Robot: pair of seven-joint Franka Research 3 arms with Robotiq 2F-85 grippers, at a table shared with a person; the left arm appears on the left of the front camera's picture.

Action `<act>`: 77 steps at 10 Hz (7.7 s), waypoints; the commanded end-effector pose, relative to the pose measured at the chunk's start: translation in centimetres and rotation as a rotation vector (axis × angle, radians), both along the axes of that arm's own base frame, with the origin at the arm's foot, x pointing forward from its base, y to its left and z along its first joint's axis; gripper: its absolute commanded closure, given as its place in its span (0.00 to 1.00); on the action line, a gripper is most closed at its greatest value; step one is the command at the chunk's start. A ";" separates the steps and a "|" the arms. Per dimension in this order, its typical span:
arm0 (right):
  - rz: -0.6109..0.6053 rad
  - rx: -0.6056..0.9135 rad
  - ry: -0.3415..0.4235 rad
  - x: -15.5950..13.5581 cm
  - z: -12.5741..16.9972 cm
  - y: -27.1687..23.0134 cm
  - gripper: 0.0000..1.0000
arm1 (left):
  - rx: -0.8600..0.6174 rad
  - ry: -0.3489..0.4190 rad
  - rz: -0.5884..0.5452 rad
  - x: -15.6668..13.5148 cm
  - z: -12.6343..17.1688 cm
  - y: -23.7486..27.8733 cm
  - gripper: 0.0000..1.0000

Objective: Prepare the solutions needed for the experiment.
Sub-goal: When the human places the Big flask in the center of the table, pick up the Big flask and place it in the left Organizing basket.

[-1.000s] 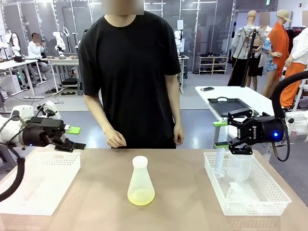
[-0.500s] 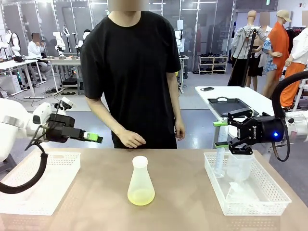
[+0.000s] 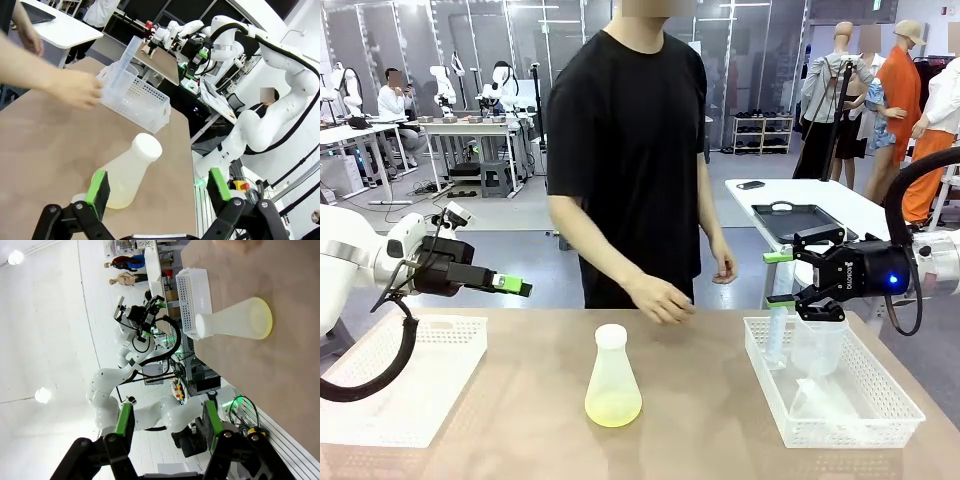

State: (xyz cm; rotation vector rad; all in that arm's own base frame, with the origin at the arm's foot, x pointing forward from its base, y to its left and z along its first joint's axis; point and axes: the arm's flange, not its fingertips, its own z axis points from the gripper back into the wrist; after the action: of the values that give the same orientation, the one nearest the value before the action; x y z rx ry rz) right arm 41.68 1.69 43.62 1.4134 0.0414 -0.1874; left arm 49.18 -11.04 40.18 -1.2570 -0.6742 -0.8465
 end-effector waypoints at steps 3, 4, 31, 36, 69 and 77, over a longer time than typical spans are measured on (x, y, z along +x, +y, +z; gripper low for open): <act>0.001 0.002 -0.004 0.0 0.2 0.0 0.30 | 0.015 -0.202 -0.105 1.7 0.5 -2.8 0.00; 0.001 0.002 -0.004 0.0 0.2 0.0 0.30 | -0.003 -0.279 -0.150 2.5 0.6 -3.2 0.00; 0.001 0.002 -0.004 0.0 0.2 0.0 0.30 | -0.184 -0.399 -0.649 6.3 -11.1 -14.2 0.00; 0.001 0.002 -0.004 0.0 0.2 0.0 0.30 | -0.257 -0.385 -0.647 7.5 -12.6 -17.0 0.00; 0.001 0.002 -0.004 0.0 0.2 0.0 0.30 | -0.282 -0.498 -0.593 5.1 -1.1 -11.7 1.00; 0.001 0.002 -0.004 0.0 0.2 0.0 0.30 | -0.204 -0.743 -0.183 0.1 5.4 10.6 1.00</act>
State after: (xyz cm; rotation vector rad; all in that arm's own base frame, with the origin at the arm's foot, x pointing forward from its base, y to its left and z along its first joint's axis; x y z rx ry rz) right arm 41.67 1.72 43.62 1.4113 0.0410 -0.1872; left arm 50.38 -1.36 45.69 -1.1899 -1.1789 -1.4750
